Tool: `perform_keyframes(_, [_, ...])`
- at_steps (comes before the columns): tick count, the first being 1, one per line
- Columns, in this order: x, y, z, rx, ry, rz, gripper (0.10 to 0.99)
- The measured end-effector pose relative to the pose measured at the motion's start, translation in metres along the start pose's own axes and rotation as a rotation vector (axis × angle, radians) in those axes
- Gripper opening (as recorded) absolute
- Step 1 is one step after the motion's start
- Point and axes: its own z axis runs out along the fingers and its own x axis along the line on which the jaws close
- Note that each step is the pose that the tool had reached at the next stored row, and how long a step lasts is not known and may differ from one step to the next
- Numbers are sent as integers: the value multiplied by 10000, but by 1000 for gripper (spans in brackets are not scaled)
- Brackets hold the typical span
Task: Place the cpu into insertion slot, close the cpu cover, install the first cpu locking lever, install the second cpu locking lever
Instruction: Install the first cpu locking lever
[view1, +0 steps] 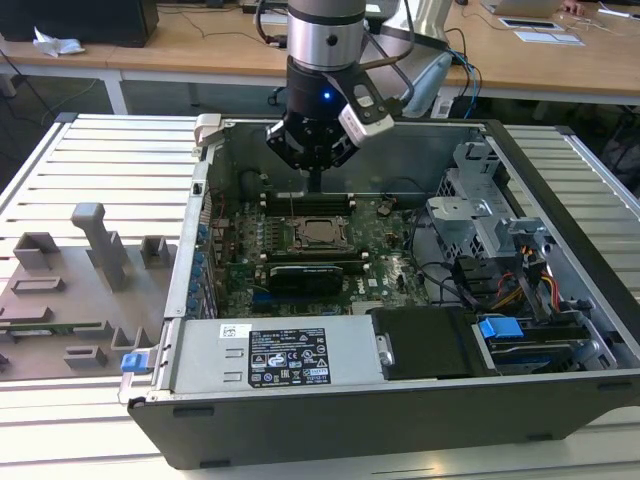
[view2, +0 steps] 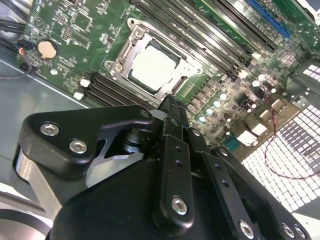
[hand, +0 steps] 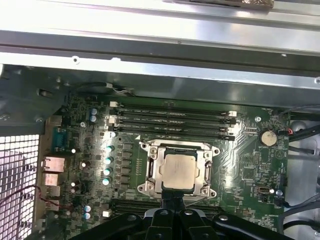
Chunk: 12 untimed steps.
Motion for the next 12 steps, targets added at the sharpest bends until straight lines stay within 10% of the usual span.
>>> perform_keyframes(12, [215,18,-2,0,0,0,106])
